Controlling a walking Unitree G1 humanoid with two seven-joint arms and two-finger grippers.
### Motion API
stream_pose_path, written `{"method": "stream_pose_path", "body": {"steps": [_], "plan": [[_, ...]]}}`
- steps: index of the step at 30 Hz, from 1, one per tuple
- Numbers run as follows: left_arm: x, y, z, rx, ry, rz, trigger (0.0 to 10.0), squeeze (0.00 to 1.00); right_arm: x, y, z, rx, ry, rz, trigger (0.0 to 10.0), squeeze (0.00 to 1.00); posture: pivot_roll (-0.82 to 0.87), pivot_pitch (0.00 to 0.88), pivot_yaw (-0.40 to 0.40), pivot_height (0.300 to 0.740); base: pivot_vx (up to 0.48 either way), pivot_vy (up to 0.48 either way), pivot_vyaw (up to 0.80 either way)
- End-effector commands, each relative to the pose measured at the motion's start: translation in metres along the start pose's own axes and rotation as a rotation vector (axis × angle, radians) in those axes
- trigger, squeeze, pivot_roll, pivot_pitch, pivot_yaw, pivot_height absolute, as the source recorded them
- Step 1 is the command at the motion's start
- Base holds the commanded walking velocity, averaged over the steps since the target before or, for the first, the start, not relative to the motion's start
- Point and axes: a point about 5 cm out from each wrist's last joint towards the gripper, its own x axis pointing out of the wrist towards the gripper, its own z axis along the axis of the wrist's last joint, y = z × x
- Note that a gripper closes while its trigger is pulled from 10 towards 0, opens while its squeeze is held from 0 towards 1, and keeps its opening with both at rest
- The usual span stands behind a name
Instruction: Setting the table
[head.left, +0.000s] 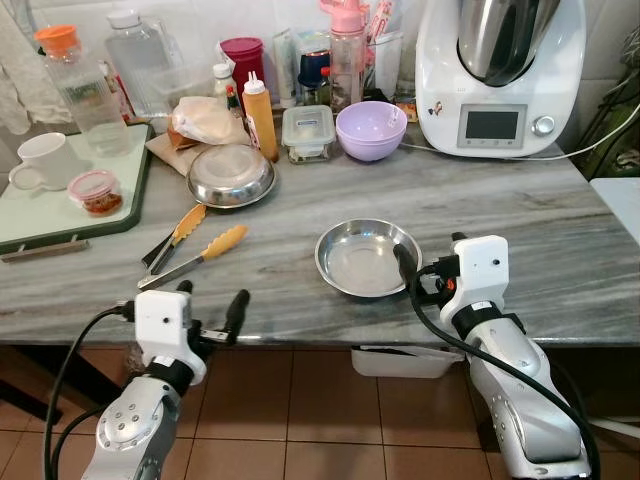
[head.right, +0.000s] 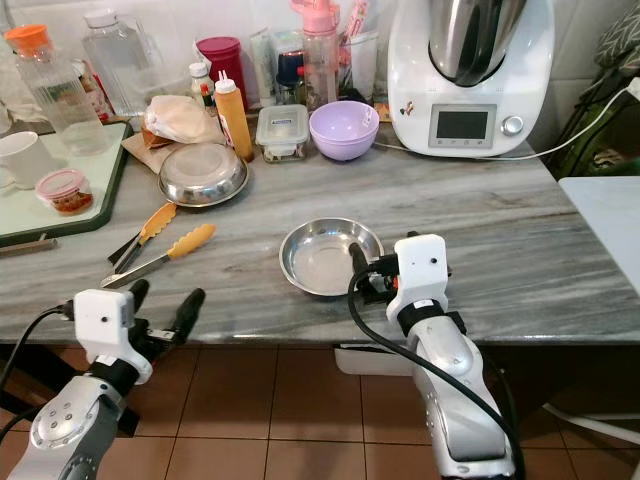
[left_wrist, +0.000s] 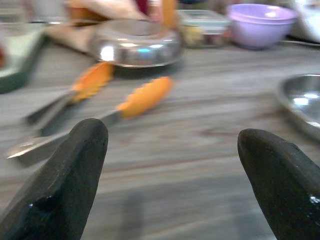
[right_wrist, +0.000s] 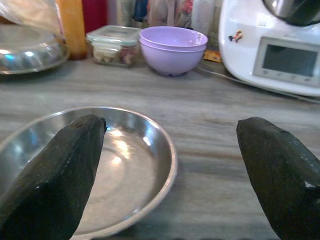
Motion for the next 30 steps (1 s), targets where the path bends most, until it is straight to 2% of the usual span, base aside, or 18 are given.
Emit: {"method": "stream_pose_path", "body": {"steps": [1,2,4,5,8,12,30], "plan": [[-0.003,0.007,-0.003,0.016,0.01,0.061,10.0,0.0,0.002,0.002,-0.004,0.026,0.015,0.011,10.0,0.0,-0.15,0.065,0.062,0.74,0.0,0.0,0.0],[-0.003,0.009,-0.004,0.022,0.01,0.082,10.0,0.0,0.002,0.002,-0.004,0.071,0.009,0.025,10.0,0.0,-0.15,0.065,0.062,0.74,0.0,0.0,0.0],[-0.004,0.012,-0.007,0.03,0.015,0.133,10.0,0.0,0.004,0.001,-0.004,0.087,-0.005,0.005,10.0,0.0,-0.15,0.063,0.061,0.74,0.0,0.0,0.0],[-0.004,0.012,-0.009,0.015,0.02,0.162,10.0,0.0,0.006,0.002,-0.003,0.065,-0.024,0.003,10.0,0.0,-0.15,0.059,0.059,0.74,0.0,0.0,0.0],[-0.005,0.01,-0.01,0.026,0.007,0.19,10.0,0.0,0.005,0.005,-0.001,0.085,-0.014,0.022,10.0,0.0,-0.15,0.054,0.057,0.74,0.0,0.0,0.0],[-0.005,0.006,-0.01,0.048,-0.007,0.189,10.0,0.0,0.004,0.005,-0.001,0.057,-0.018,0.07,10.0,0.0,-0.15,0.051,0.055,0.74,0.0,0.0,0.0],[-0.002,0.005,-0.012,0.06,-0.012,0.198,10.0,0.0,0.008,0.005,0.006,0.038,-0.079,0.072,10.0,0.0,-0.15,0.051,0.059,0.74,0.0,0.0,0.0]]}}
